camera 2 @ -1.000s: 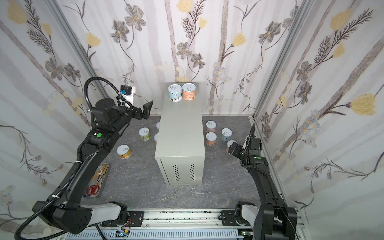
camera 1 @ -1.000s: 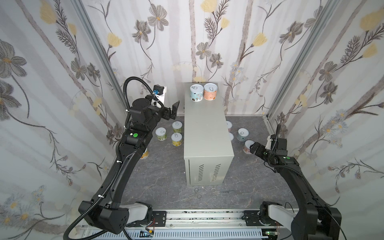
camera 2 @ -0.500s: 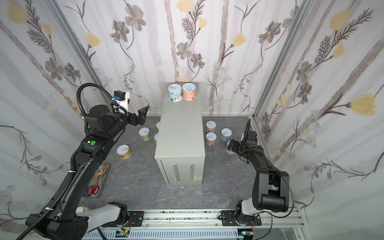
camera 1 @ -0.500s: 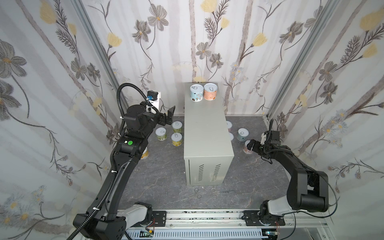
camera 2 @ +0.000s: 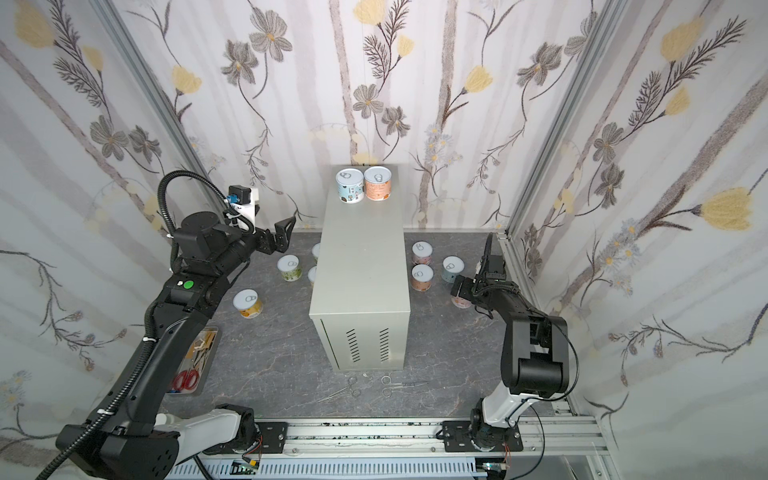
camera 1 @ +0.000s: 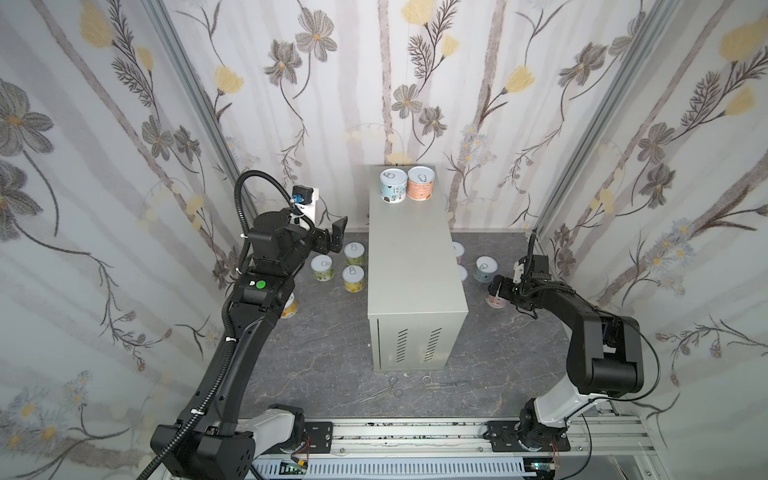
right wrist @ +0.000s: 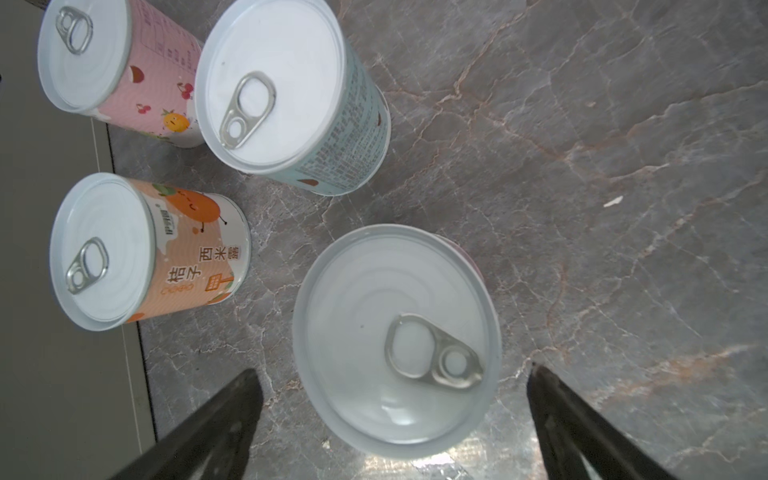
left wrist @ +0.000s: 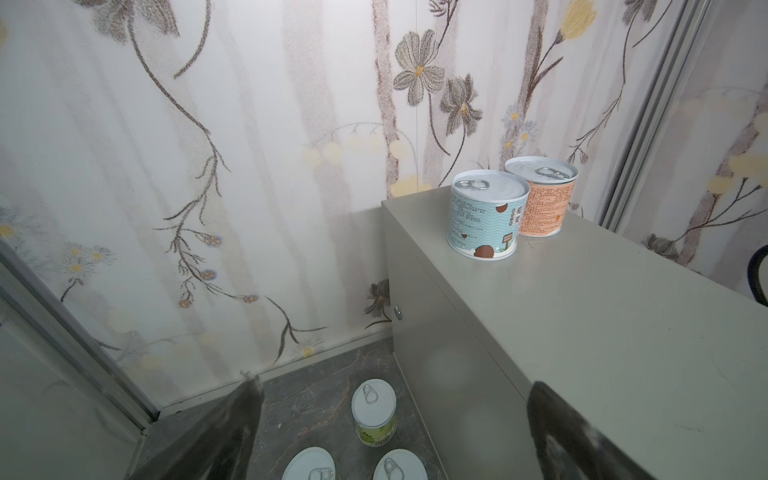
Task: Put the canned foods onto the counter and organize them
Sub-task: 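Lower the right gripper onto the pink can and close it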
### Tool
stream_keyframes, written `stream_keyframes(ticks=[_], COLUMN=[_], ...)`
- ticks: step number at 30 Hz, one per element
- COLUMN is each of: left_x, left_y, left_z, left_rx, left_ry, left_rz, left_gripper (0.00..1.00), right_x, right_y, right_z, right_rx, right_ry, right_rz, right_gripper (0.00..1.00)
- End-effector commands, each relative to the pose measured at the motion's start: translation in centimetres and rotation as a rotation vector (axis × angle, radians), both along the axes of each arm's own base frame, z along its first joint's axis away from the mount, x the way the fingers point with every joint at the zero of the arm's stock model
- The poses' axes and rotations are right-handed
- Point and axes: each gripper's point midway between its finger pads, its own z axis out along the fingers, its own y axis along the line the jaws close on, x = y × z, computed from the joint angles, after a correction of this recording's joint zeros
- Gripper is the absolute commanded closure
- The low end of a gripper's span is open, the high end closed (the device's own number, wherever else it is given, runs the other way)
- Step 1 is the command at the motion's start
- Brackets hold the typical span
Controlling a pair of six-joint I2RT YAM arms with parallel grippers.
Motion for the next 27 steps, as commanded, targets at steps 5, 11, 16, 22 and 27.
stream_keyframes(ticks=[5,11,16,22,27], left_x=[0.7,1.3,1.8,2.0,2.0], left_y=[0.0,-0.1,-0.3,-0.3,-0.3], left_z=[0.3,-0.3,-0.6,-0.8,-0.7], left_rx=[-0.008,-0.007,-0.006,-0.005,-0.005], left_ry=[-0.022,-0.008,-0.001,0.002,0.000], left_rz=[0.001,0.001,-0.005,-0.006,-0.005], left_gripper=[0.00,0.00,0.00,0.00,0.00], right_x=[1.5,1.6,1.6,2.0,2.0], right_y=[0.0,0.1,-0.1,-0.2,-0.1], right_z=[-0.8,-1.6,-2.1,-2.3,-2.4], right_rx=[-0.114,-0.165,-0.184,-0.199,-0.205], right_ry=[0.023,0.054,0.068,0.075,0.084], right_rz=[0.037,0.056,0.056,0.068,0.081], right_gripper=[0.01,0.13,0.19,0.26,0.40])
